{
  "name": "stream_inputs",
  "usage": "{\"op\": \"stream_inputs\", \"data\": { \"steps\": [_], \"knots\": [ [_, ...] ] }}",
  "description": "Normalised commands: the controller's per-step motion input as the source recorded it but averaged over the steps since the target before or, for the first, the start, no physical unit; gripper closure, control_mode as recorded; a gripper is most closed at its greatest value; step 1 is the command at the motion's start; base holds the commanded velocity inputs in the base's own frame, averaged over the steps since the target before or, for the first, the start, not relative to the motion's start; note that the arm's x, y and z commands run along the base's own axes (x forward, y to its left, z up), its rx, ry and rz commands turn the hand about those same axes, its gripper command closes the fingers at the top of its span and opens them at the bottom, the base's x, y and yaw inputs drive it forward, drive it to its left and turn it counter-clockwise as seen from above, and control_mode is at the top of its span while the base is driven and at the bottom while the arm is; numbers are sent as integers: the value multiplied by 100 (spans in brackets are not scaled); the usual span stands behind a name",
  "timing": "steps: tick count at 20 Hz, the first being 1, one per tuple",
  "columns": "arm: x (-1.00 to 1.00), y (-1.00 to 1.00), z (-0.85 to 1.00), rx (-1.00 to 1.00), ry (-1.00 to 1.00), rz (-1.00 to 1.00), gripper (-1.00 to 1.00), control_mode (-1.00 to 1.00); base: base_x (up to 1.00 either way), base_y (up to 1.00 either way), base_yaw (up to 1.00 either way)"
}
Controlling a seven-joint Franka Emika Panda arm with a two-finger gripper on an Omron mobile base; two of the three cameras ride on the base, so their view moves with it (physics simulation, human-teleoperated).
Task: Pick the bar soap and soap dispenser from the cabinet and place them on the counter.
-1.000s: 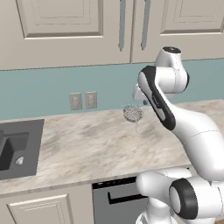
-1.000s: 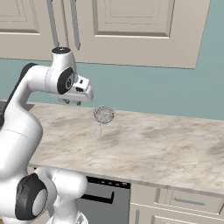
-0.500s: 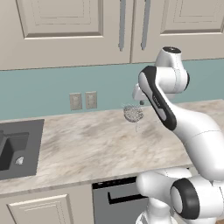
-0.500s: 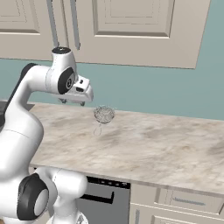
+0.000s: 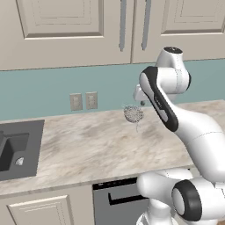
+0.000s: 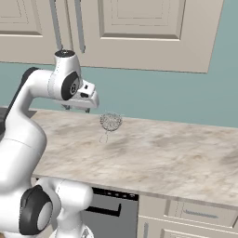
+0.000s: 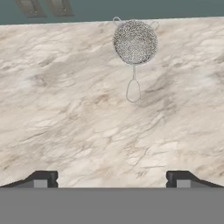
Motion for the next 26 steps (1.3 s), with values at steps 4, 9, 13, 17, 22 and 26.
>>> {"op": "stream_inputs", "data": {
  "steps": [4,9,13,17,22,26],
  "knots": [
    [-11,3,4,-3,-5,0,-100,-100,0,0,0],
    [-14,0,10,-2,-7,0,-100,-100,0,0,0],
    [-14,0,11,-3,-6,0,-100,-100,0,0,0],
    [-13,0,19,-3,-7,0,-100,-100,0,0,0],
    [-8,0,22,-3,-6,0,-100,-100,0,0,0],
    [-8,0,18,-1,-5,0,-100,-100,0,0,0]
  ]
}}
